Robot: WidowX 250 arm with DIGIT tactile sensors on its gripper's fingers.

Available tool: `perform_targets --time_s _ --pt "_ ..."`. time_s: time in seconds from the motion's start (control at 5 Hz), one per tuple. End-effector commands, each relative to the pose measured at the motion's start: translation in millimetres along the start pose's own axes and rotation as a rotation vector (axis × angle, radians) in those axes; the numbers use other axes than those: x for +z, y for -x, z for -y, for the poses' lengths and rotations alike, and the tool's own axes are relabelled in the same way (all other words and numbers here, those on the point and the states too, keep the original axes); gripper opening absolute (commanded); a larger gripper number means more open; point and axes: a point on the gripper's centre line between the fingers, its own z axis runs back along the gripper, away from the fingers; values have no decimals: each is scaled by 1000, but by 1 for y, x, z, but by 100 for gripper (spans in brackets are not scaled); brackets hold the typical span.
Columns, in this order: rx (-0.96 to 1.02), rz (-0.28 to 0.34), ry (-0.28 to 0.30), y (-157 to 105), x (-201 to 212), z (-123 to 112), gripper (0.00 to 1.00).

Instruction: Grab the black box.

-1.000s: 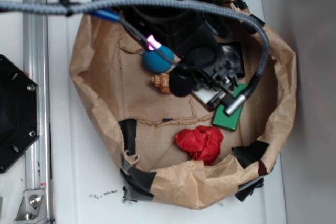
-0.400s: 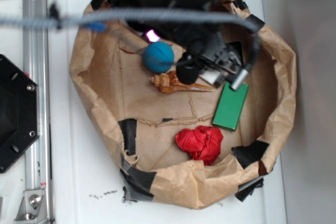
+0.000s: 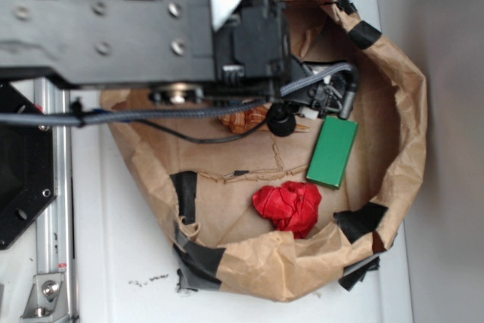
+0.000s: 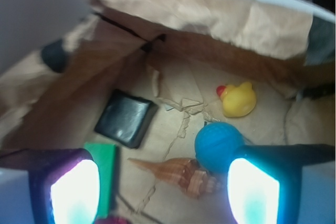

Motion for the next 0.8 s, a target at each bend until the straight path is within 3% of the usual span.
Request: perform_targets --time_s 0.0,0.2,0.6 --pt "139 -50 -11 -28 -32 8 100" --pt "154 -70 -46 -36 -44 19 100" --pt "150 -89 -50 -44 -50 30 100"
